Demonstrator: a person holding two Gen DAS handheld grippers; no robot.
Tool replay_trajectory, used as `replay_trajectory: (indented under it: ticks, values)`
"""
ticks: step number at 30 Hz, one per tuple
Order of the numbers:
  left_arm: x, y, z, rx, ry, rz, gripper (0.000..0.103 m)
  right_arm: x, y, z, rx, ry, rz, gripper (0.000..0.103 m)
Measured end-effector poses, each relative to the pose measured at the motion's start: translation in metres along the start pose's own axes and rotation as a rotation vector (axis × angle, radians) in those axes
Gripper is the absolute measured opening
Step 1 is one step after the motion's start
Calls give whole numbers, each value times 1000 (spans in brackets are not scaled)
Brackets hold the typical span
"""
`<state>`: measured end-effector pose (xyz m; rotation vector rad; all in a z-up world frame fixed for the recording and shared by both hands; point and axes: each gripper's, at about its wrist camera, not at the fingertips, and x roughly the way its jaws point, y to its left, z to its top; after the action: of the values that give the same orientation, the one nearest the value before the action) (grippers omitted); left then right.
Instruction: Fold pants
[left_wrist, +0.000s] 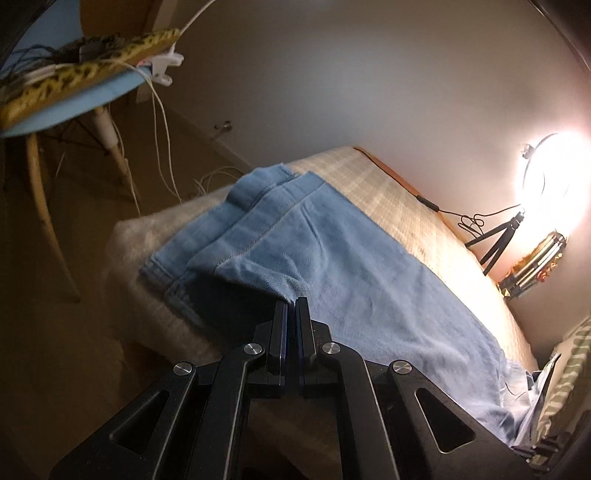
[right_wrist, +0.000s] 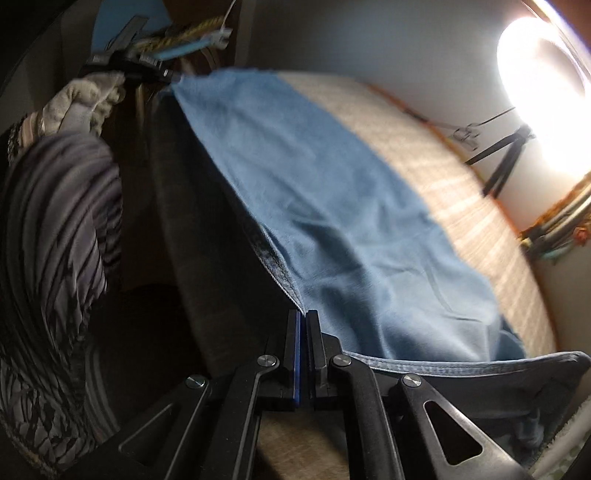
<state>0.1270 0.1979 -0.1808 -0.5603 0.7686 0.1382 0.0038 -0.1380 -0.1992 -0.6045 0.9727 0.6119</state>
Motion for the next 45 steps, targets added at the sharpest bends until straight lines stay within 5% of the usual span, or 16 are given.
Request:
replay_trajectory:
  ticks: [4,6,8,12,13,23,32,35,37,45]
  values:
    - [1,7,-5,-18,-13,-40,3,-2,-16,13,58,30,60,16]
    - [4,10,-6,-30,-12,-62,3,-13,-26,28,73,-12,107,35]
    - [4,16,-8,-41,-8,-84,4,-24,-28,49,75,-56,130,40]
    - [10,23,-5,-73,-1,-82,29,-27,-36,103,72,-128,192,63]
    - [11,25,-4,-85,4,-76,39,-24,-39,117,69,-145,201,63]
    - [14,46,5,-176,6,-112,40,67,-47,276,73,-233,334,63]
    - [27,54,5,-204,3,-81,39,148,-41,360,56,-182,397,63]
    - [28,56,4,-205,-14,-63,33,176,-36,382,43,-158,389,63]
    - [26,57,3,-199,-35,-48,14,188,-34,392,31,-148,393,63]
    - [15,49,2,-88,-103,4,6,231,-27,432,27,-132,441,63]
